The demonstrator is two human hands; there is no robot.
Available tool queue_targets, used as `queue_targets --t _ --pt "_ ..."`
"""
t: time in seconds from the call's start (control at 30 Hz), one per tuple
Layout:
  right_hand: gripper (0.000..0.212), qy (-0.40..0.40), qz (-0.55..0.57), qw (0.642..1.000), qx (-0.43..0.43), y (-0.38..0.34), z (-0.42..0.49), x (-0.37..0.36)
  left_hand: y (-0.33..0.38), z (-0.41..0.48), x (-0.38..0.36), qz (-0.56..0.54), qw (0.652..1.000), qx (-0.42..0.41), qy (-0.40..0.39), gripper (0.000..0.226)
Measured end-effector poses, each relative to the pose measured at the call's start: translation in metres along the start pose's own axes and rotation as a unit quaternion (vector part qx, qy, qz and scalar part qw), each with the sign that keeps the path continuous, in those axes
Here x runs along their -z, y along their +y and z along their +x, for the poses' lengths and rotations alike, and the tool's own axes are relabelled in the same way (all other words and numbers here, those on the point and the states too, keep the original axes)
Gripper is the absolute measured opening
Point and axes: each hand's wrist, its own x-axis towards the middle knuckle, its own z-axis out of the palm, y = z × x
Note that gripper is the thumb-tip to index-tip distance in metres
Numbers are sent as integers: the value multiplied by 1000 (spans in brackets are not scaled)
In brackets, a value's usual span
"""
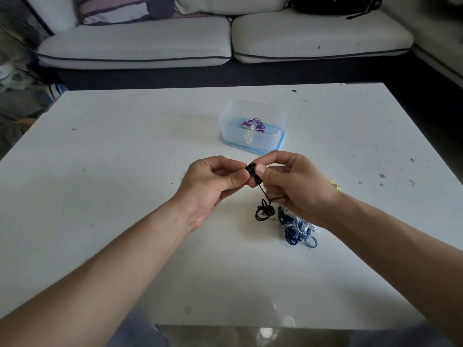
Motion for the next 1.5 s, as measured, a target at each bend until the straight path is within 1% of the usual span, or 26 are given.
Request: queue_targets --t 0.1,0.33,0.47,0.53,0.6,0.67,0.77,0.83,0.93,1.1,1.23,1.3,1.4,1.5 --pt "9 -11 24 999 -30 -1 1 -2 4 0 2 -3 1000 -7 -6 14" --pt "8 0 29 999 -17 -2 1 -1 6 0 3 -6 1000 -10 -22 17" --pt "8 3 33 999 -15 -2 1 -2 6 0 4 -5 1000 -18 -20 15" --pt "8 5 27 1000 -13 -2 2 -2 5 0 4 16 999 -34 -13 16" --pt "9 6 24 1000 -9 -1 1 -2 3 0 4 58 996 -64 -6 13" --pt "8 6 31 999 -7 0 1 -3 0 0 5 102 991 -92 4 16" --pt "7 4 36 999 -15 2 2 -2 0 0 5 148 983 -110 2 16" --pt "9 -7 41 999 -23 2 3 0 2 -1 6 156 982 -107 -17 15" --pt "19 -30 53 997 -38 2 4 3 5 0 8 149 983 -101 -38 18" --pt "16 -48 44 997 -47 2 4 5 4 1 9 134 986 -85 -47 17" --pt "10 -34 27 998 -49 -1 2 4 3 1 9 147 985 -76 -43 19" --pt "9 -28 30 998 -55 -2 1 3 2 2 8 157 984 -80 -21 15" --pt "11 -11 49 997 -55 -3 0 0 1 -1 5 134 989 -66 -6 6" --pt "10 17 72 996 -55 -2 -1 -2 -1 -5 3 111 993 -34 -12 17"
